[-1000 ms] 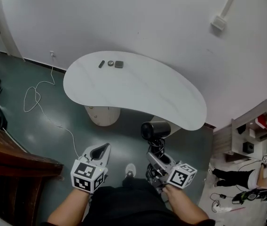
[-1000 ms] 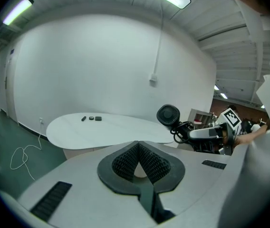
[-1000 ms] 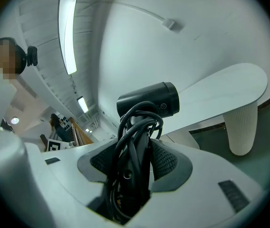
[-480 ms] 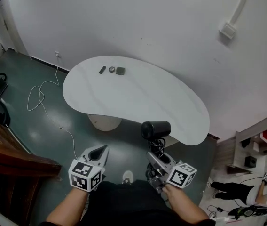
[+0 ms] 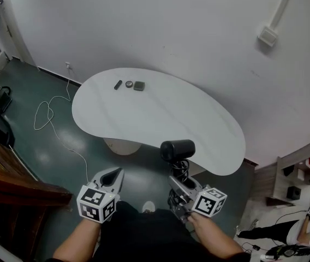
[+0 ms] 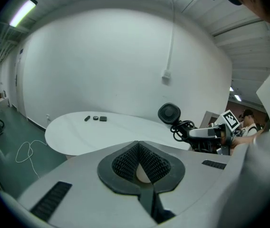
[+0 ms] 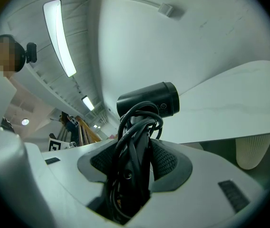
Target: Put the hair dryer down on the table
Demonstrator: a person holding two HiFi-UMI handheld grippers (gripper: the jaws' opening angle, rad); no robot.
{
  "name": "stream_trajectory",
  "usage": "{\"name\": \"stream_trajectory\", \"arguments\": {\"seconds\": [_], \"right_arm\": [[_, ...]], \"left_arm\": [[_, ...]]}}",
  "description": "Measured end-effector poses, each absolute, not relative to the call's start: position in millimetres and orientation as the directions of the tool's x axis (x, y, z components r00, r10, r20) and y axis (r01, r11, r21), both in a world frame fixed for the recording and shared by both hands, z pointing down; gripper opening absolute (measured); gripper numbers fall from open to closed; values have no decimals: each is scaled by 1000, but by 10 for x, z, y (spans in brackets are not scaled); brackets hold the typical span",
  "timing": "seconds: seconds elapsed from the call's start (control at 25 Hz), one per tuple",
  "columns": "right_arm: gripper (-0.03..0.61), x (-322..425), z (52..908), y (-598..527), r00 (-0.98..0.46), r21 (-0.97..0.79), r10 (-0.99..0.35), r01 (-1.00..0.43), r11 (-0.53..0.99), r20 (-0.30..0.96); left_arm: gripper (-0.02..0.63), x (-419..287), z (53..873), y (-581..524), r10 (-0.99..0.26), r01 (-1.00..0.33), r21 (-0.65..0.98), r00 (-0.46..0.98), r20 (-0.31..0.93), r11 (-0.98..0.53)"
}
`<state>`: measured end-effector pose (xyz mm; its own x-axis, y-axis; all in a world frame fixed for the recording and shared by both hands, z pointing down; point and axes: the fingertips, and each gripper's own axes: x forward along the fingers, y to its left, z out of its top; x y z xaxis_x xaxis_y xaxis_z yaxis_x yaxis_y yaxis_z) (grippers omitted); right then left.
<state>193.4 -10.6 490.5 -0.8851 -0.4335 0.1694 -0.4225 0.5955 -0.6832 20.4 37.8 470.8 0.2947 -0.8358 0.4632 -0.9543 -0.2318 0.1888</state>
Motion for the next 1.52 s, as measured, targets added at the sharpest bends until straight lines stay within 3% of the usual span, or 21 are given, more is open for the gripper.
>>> {"name": "stream_trajectory", "arguments": {"seconds": [0.72,1.52], "right_arm": [[196,1785,4955,-621,-867,-657,-457,-464,594,199],[196,697,4990,-2027,-784,-629,-554,-586,511,280]], "left_arm": [[11,137,4720,-420,-815,-929,198,369,447,-312],[11,-984,4783,-1922,-769,-889,192,455,448,-415]]}}
